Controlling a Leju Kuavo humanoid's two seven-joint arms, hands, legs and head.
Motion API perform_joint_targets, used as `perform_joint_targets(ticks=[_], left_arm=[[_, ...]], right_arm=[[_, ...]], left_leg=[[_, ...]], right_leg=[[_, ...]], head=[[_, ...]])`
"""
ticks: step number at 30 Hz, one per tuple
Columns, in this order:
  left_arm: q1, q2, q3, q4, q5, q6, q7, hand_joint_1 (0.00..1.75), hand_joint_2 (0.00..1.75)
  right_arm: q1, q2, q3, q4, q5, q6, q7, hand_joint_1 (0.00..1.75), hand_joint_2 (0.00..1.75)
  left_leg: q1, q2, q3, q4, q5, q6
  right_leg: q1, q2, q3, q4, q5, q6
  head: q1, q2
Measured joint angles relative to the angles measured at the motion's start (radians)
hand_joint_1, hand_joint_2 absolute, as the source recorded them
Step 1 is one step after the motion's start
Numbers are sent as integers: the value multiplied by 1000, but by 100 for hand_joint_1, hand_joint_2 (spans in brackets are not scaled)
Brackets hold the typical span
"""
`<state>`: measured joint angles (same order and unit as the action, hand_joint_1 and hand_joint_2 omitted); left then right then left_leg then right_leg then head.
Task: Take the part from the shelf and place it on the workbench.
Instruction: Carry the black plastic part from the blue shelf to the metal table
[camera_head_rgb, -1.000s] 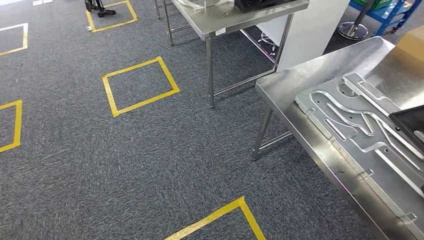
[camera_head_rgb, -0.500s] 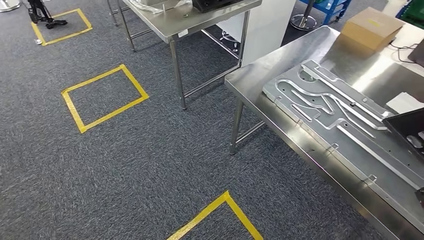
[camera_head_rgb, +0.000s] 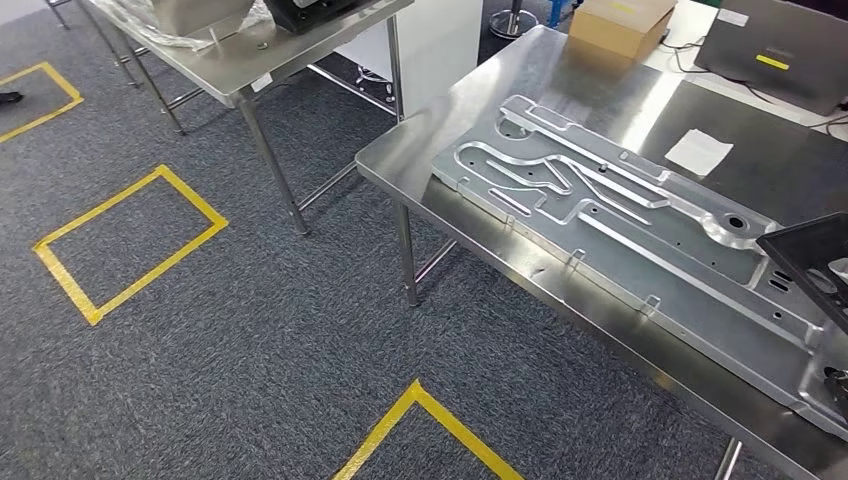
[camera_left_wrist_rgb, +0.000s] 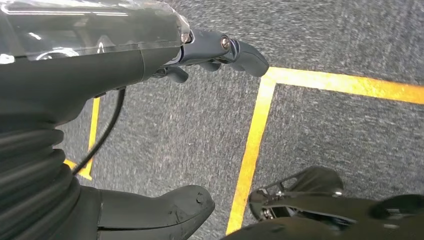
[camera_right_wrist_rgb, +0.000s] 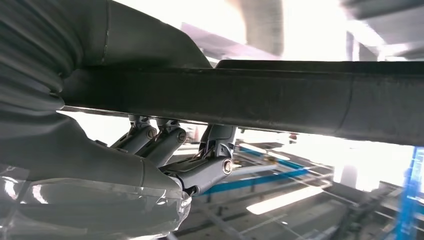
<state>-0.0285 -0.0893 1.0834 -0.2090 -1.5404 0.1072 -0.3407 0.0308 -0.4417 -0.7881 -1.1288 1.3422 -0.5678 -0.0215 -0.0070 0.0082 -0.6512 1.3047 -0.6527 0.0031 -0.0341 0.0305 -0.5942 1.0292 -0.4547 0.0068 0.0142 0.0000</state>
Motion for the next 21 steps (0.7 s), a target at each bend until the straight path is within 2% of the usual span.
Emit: perform_joint_targets(ticks=[1,2,4,5,6,7,9,10,11,13,14,15,16,17,18,19,21], left_arm=[[1,0,0,0,0,0,0,0,175],[2,0,0,0,0,0,0,0,175],[1,1,0,0,0,0,0,0,175],[1,1,0,0,0,0,0,0,175],[2,1,0,0,0,0,0,0,175],[1,2,0,0,0,0,1,0,175],[0,1,1,0,0,1,3,0,175],[-1,0,1,0,0,1,4,0,175],[-2,-1,1,0,0,1,3,0,175],[-1,-2,1,0,0,1,2,0,175],[1,-2,1,0,0,0,1,0,175],[1,-2,1,0,0,-1,1,0,175],[2,-3,1,0,0,-2,0,0,175],[2,-4,1,0,0,-3,-1,0,175],[2,-5,1,0,1,-5,-3,0,175],[2,-7,1,0,1,-8,-4,0,175],[2,-10,2,0,2,-12,-9,0,175]], right_arm=[[0,0,0,0,-2,0,-2,175,175],[1,0,0,-1,-4,0,-5,175,175],[3,3,0,-8,-13,-1,-18,175,175],[6,8,0,-16,-17,-3,-25,175,175],[10,16,0,-28,-19,-4,-32,175,175],[16,26,0,-44,-20,-5,-39,175,175],[31,47,0,-79,-17,-5,-49,175,175],[38,56,0,-94,-14,-4,-52,175,175],[41,63,0,-108,-11,-3,-53,175,175],[37,77,1,-133,-4,-2,-52,175,175],[34,83,2,-144,0,-2,-51,175,175],[34,91,3,-152,6,-1,-48,175,175],[36,98,4,-158,10,-1,-46,175,175],[38,105,5,-163,14,-1,-44,175,175],[40,110,6,-168,16,0,-42,175,175],[40,113,7,-174,18,-1,-41,175,175],[40,117,9,-184,21,-1,-40,175,175]], left_leg=[[0,-1,-5,1,16,5],[-1,-5,7,-35,48,11],[-3,-39,65,-179,129,27],[-5,-60,87,-234,154,33],[-7,-75,103,-272,170,38],[-10,-81,107,-282,172,40],[-12,-64,112,-294,179,45],[-11,-53,116,-304,185,49],[-9,-40,119,-315,191,54],[-7,-14,122,-330,200,61],[-7,-1,121,-331,200,63],[-7,12,119,-330,200,63],[-7,25,119,-329,199,62],[-7,36,118,-328,198,61],[-7,48,117,-324,196,59],[-7,60,117,-320,192,55],[-10,82,118,-308,182,45]], right_leg=[[3,15,0,0,0,0],[5,30,1,0,0,0],[6,57,3,0,1,0],[6,68,3,-1,2,3],[4,80,2,-2,4,7],[2,90,0,-5,6,12],[-1,110,-4,-11,13,26],[-2,100,-6,-10,13,30],[-1,72,-14,5,1,33],[2,3,-56,95,-55,37],[3,-17,-87,161,-90,41],[2,-23,-113,218,-114,45],[1,-26,-126,252,-122,49],[0,-28,-124,254,-114,51],[-1,-33,-100,214,-89,53],[-2,-45,-59,145,-56,55],[2,-84,10,24,-15,48]], head=[[0,0],[0,0],[0,0],[1,0],[1,0],[1,0],[-1,0],[0,0],[1,0],[6,0],[7,0],[8,0],[8,0],[9,0],[9,0],[9,0],[9,0]])
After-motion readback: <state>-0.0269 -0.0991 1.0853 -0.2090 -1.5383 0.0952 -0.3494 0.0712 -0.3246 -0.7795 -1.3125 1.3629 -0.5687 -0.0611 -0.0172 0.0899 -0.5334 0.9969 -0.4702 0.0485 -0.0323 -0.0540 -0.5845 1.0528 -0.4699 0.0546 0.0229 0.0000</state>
